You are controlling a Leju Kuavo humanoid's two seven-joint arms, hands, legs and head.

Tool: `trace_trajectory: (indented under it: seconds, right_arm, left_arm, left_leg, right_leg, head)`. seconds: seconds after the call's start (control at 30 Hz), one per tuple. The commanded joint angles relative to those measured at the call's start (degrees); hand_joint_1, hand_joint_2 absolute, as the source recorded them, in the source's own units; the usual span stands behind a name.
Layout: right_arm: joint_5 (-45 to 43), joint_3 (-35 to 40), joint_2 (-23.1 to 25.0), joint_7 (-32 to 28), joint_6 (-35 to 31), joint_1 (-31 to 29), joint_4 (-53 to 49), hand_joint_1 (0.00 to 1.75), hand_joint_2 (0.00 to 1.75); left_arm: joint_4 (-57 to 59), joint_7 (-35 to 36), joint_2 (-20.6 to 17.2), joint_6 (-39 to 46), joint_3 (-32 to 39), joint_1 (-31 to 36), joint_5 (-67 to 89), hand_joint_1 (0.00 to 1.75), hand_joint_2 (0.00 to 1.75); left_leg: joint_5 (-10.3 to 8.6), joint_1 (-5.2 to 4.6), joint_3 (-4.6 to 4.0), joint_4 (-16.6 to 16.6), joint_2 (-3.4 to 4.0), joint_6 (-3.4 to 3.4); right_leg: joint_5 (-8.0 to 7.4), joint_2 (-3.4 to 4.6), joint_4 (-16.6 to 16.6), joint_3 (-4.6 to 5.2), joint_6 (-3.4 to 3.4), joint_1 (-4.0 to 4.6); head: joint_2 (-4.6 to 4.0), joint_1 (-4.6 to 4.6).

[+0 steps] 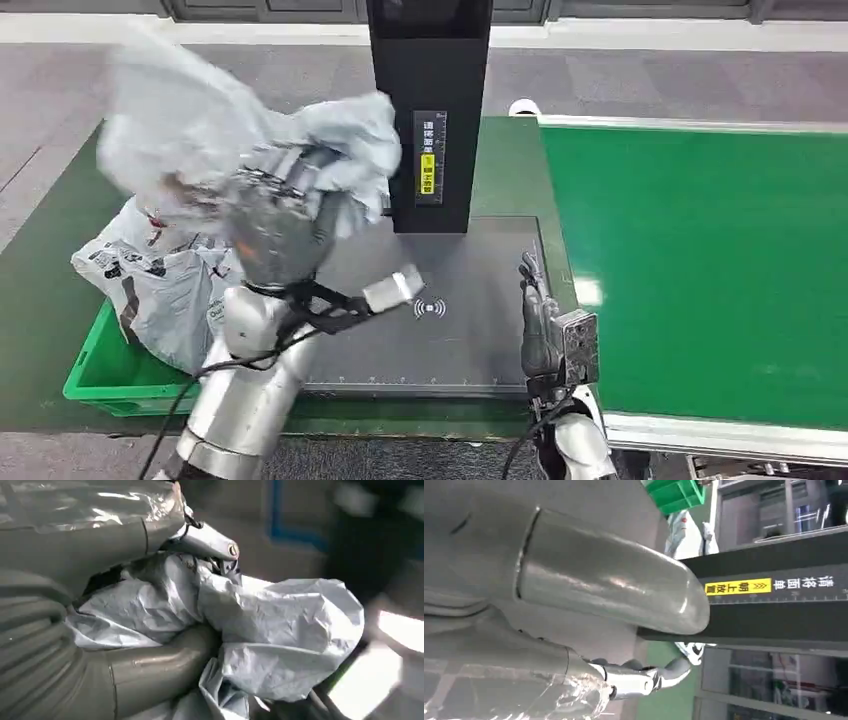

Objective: Moved the parcel from conveyor to table for the left to box.

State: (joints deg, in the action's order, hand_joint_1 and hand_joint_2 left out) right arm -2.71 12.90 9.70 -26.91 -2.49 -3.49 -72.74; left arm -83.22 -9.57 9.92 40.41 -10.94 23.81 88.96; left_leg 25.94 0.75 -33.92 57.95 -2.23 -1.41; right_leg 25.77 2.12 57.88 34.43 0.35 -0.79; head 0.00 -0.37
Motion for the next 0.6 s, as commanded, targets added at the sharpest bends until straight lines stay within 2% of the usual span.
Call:
trace_trajectory:
  seconds: [0.03, 0.07, 0.1, 0.13, 0.17, 0.2, 0.23, 0.27, 0.3, 0.33, 0.37, 0.4, 0.43, 0.47, 0.5, 0.53, 0.6]
  right_arm:
    - [-0.67, 2.71, -1.04, 0.33, -0.59, -2.86, 4.93, 0.00, 0.00]
    - [-0.59, 2.47, -1.00, 0.50, -0.72, -2.25, 4.02, 0.00, 0.00]
    - [-0.43, 2.38, -1.01, 0.73, -0.76, -1.79, 3.32, 0.00, 0.00]
    - [-0.43, 2.28, -1.08, 0.74, -0.74, -1.62, 3.10, 0.00, 0.00]
    - [-0.43, 2.28, -1.08, 0.74, -0.74, -1.62, 3.10, 0.00, 0.00]
    - [-0.43, 2.28, -1.08, 0.74, -0.74, -1.62, 3.10, 0.00, 0.00]
    - [-0.12, 2.44, -1.20, 1.14, -0.69, -1.57, 3.08, 0.00, 0.00]
    - [0.27, 2.42, -1.15, 1.50, -0.41, -1.47, 2.97, 0.00, 0.00]
    - [0.59, 2.21, -1.09, 1.70, -0.14, -1.19, 2.88, 0.00, 0.00]
    - [1.18, 2.13, -1.13, 1.95, 0.53, -0.86, 2.62, 0.00, 0.00]
    - [1.66, 1.80, -0.88, 2.10, 1.26, -0.54, 2.59, 0.00, 0.00]
    - [2.26, 1.76, -0.81, 2.20, 1.92, -0.49, 2.77, 0.00, 0.00]
    - [3.43, 1.19, -0.50, 2.20, 3.21, -0.40, 3.41, 0.00, 0.00]
    - [3.91, 0.94, -0.34, 2.08, 3.69, -0.37, 3.69, 0.00, 0.00]
    - [4.11, 0.47, -0.29, 2.01, 3.83, -0.02, 3.52, 0.00, 0.00]
    - [4.27, 0.47, -0.42, 2.11, 4.03, 0.25, 3.10, 0.00, 0.00]
    - [4.59, -0.27, -0.60, 3.09, 4.40, 1.19, 1.27, 0.00, 0.00]
  left_arm:
    - [-5.28, 5.50, -14.20, -0.41, 16.95, -3.06, 1.04, 1.75, 1.75]
    - [9.12, 19.90, -28.60, -0.41, 2.55, 9.22, 1.04, 1.75, 1.75]
    - [16.95, 41.50, -30.20, -0.41, -19.05, 14.05, 1.04, 1.75, 1.75]
    - [16.89, 49.57, -30.25, -0.41, -23.99, 13.98, 1.04, 1.75, 1.75]
    - [16.89, 49.57, -30.25, -0.41, -23.99, 13.98, 1.04, 1.75, 1.75]
    - [16.89, 49.57, -30.25, -0.41, -23.99, 13.98, 1.04, 1.75, 1.75]
    - [19.85, 49.57, -29.42, -0.41, -23.06, 13.77, 1.04, 1.75, 1.75]
    - [27.58, 49.57, -27.83, -4.56, -22.16, 14.78, 1.04, 1.75, 1.75]
    - [33.80, 49.57, -22.57, -4.89, -20.43, 12.98, 1.04, 1.75, 1.75]
    - [41.35, 48.01, -19.29, -5.94, -16.99, 13.69, 1.04, 1.54, 1.75]
    - [46.43, 46.27, -18.21, -9.00, -14.68, 14.64, 1.04, 0.00, 1.75]
    - [50.77, 44.61, -17.00, -11.90, -12.20, 15.33, 0.80, 0.00, 1.75]
    - [55.54, 36.65, -14.83, -17.64, -5.33, 15.85, -2.42, 0.00, 1.75]
    - [57.47, 35.99, -14.33, -18.55, -3.77, 15.93, -1.15, 0.00, 1.75]
    - [57.09, 32.73, -13.57, -15.38, -0.49, 14.92, -3.44, 0.00, 1.75]
    - [57.31, 32.62, -13.38, -14.74, 0.01, 14.75, -3.34, 0.00, 1.75]
    - [55.64, 29.29, -12.18, -8.67, 4.64, 14.21, -5.00, 0.00, 1.75]
  left_leg:
    - [0.02, -0.02, 0.22, -0.15, 0.51, -0.01]
    - [-0.01, 0.00, 0.30, -0.22, 0.62, -0.02]
    - [-0.03, -0.02, 0.36, -0.30, 0.57, -0.01]
    - [-0.15, 0.00, 0.44, -0.43, 0.57, -0.08]
    - [-0.24, 0.13, -0.04, -0.11, -0.70, -0.07]
    - [-0.30, 0.17, -0.10, -0.09, -0.87, -0.04]
    - [-0.28, 0.16, 0.03, -0.08, -0.45, -0.17]
    - [-0.43, 0.18, 0.10, -0.24, -0.33, -0.28]
    - [-0.45, 0.18, 0.12, -0.29, 0.00, -0.27]
    - [-0.29, 0.08, 0.23, -0.23, 0.09, -0.26]
    - [-0.37, 0.09, 0.35, -0.39, -0.17, -0.20]
    - [-0.44, 0.15, 0.29, -0.43, -0.21, -0.12]
    - [-0.36, 0.03, 0.27, -0.28, -0.14, -0.15]
    - [-0.33, 0.12, 0.24, -0.23, 0.10, -0.17]
    - [-0.32, 0.12, 0.25, -0.25, 0.29, -0.16]
    - [-0.28, 0.06, 0.17, -0.17, 0.33, -0.22]
    - [-0.30, 0.02, 0.16, -0.22, 0.33, -0.19]
  right_leg:
    - [-0.07, 0.25, -0.07, -0.03, -0.08, 0.02]
    - [-0.09, 0.23, -0.14, -0.07, -0.11, 0.05]
    - [-0.08, 0.16, -0.18, -0.15, -0.11, 0.05]
    - [-0.13, 0.10, -0.22, -0.19, -0.20, 0.10]
    - [0.09, -0.94, 0.00, -0.22, -0.12, 0.19]
    - [0.10, -1.24, -0.04, -0.22, -0.11, 0.23]
    - [0.01, -0.71, -0.01, 0.09, -0.21, 0.21]
    - [-0.13, -0.64, -0.14, 0.08, -0.30, 0.24]
    - [-0.25, -0.45, -0.17, 0.11, -0.38, 0.25]
    - [-0.21, -0.12, -0.10, 0.00, -0.30, 0.12]
    - [-0.19, -0.48, -0.28, -0.25, -0.28, 0.17]
    - [-0.22, -0.58, -0.34, -0.37, -0.27, 0.23]
    - [-0.17, -0.35, -0.09, -0.20, -0.28, 0.03]
    - [-0.24, -0.16, -0.12, -0.11, -0.30, 0.04]
    - [-0.30, -0.02, -0.18, -0.07, -0.31, 0.09]
    - [-0.31, 0.18, -0.08, 0.06, -0.25, 0.08]
    - [-0.31, 0.10, -0.12, 0.06, -0.25, 0.07]
  head:
    - [0.00, -0.04]
    - [0.00, -0.04]
    - [0.00, -0.02]
    - [0.00, 0.00]
    - [0.00, 0.00]
    - [0.00, 0.02]
    - [0.00, 0.02]
    - [0.00, -0.09]
    - [0.00, -0.11]
    - [0.00, 0.00]
    - [0.00, 0.02]
    - [0.00, -0.02]
    - [0.00, 0.00]
    - [0.00, -0.02]
    - [0.00, -0.02]
    - [0.00, 0.00]
    - [0.00, -0.02]
